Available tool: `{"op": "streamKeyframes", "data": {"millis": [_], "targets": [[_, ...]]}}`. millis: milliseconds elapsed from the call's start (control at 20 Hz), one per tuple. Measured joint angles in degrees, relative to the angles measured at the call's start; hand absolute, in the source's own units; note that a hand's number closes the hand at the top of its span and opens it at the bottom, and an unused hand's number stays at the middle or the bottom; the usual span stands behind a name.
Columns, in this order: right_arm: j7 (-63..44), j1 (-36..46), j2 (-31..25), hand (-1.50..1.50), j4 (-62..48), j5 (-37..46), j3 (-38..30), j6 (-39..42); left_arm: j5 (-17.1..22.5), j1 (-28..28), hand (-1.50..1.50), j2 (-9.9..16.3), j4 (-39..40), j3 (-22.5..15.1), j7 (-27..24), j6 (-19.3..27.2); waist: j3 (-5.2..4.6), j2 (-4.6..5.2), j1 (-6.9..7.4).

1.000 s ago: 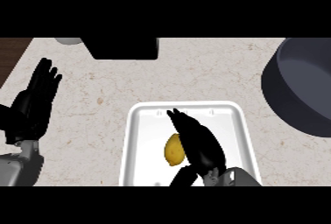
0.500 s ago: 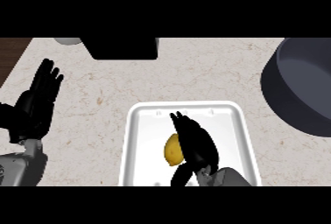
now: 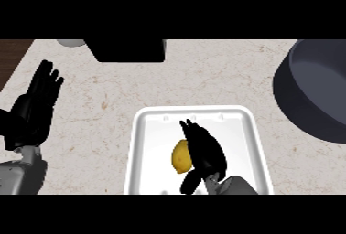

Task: Pick the lemon from the tray and place it in the pot

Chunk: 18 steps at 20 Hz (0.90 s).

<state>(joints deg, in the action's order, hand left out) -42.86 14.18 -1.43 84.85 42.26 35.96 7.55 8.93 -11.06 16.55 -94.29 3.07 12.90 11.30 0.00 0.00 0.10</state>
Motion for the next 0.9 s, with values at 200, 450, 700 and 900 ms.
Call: {"op": "streamKeyframes", "data": {"millis": [200, 450, 700, 900], "targets": [[0.9, 1.5, 0.9, -1.50, -4.1, 0.4, -1.4, -1.2, -1.0, 0.0, 0.00, -1.3, 1.3, 0.5, -1.2, -1.0, 0.00, 0.01, 0.01], [5.9, 2.9, 0.7, 1.50, -7.7, 1.2, -1.1, -0.5, -1.9, -0.8, 0.00, -2.3, 2.5, 0.9, -1.8, -1.2, 0.00, 0.03, 0.01], [10.2, 3.1, 1.0, 1.50, -9.4, 4.0, -0.9, -1.3, -2.3, -1.7, 0.00, -2.7, 3.1, 1.7, -1.3, -1.8, -0.04, -0.19, -0.05], [11.4, 4.1, 1.1, 1.50, -11.1, 4.0, -0.4, -2.5, -2.2, -0.6, 0.00, -2.6, 2.0, 2.7, -1.0, -3.1, -0.06, -0.31, 0.00]]}}
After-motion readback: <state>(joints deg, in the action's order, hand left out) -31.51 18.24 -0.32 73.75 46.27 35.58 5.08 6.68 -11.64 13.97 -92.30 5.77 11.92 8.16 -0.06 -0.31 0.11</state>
